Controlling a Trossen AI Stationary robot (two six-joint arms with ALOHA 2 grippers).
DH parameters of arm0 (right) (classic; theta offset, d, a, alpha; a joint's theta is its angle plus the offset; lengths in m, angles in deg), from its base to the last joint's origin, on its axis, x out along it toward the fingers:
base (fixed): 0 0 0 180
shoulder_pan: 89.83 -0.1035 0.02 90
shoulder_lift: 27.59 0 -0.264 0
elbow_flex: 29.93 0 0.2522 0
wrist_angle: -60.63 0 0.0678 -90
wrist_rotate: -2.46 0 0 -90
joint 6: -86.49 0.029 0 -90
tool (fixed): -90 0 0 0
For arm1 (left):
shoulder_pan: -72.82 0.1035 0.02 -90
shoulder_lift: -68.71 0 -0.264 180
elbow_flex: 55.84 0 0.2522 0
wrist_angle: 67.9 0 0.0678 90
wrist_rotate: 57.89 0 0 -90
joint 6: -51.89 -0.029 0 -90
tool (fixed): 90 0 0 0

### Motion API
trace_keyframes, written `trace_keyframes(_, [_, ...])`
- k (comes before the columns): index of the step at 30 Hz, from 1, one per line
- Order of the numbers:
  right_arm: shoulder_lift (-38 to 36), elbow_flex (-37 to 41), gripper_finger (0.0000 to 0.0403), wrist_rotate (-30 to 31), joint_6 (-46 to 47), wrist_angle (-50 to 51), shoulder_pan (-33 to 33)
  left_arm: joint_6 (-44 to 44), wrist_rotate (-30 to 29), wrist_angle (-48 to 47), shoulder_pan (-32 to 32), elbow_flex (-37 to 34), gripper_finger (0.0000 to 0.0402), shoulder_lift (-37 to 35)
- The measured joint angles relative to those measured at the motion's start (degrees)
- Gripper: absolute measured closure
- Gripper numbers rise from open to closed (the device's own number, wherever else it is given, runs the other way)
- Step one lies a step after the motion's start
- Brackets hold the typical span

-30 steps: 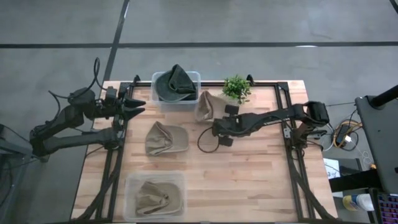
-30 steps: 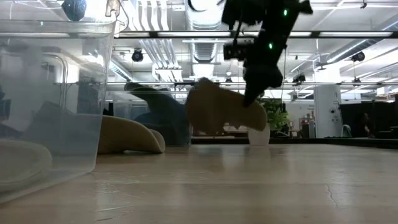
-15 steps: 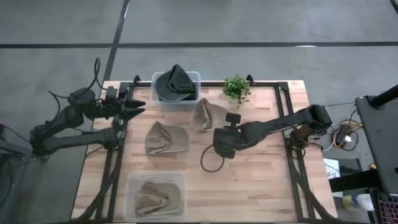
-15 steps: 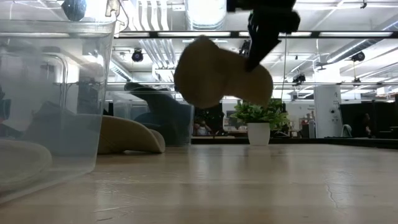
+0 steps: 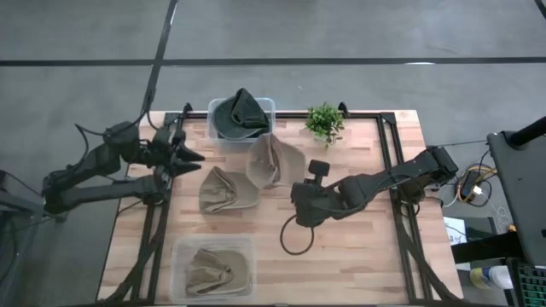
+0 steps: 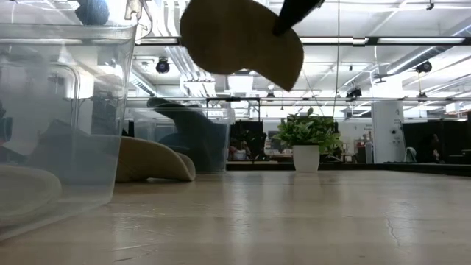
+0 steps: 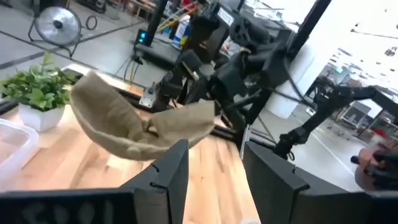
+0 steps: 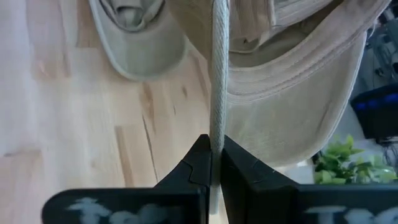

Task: Pick & Place hat
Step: Put the top brown cap in the bottom transparent bin

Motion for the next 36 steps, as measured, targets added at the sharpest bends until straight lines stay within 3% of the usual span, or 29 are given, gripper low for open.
trace_keyframes(12, [0.04, -4.81, 0.039, -1.29, -2.38, -0.02, -0.06, -10.3, 1.27, 3.79, -0.5, -4.65, 0.0255, 0.34])
trace_keyframes(16, [0.04, -6.88, 0.039, -2.74, -2.14, -0.45, -0.06, -14.12, 0.48, 9.58, -0.67, -6.88, 0.0255, 0.34])
trace_keyframes(25, [0.04, -12.6, 0.039, -10.12, -1.88, -1.1, -0.02, -28.76, 0.64, 24.35, -4.14, -11.09, 0.0255, 0.4])
trace_keyframes(29, [0.04, -16.36, 0.039, -13.17, -2.04, -1.17, 0.15, -29.45, 0.56, 29.72, -4.47, -12.66, 0.0255, 1.0])
trace_keyframes(36, [0.0, -20.16, 0.039, -16.0, -2.4, -1.19, 0.33, -32.37, -1.97, 31.19, -4.47, -12.76, 0.0255, 3.77])
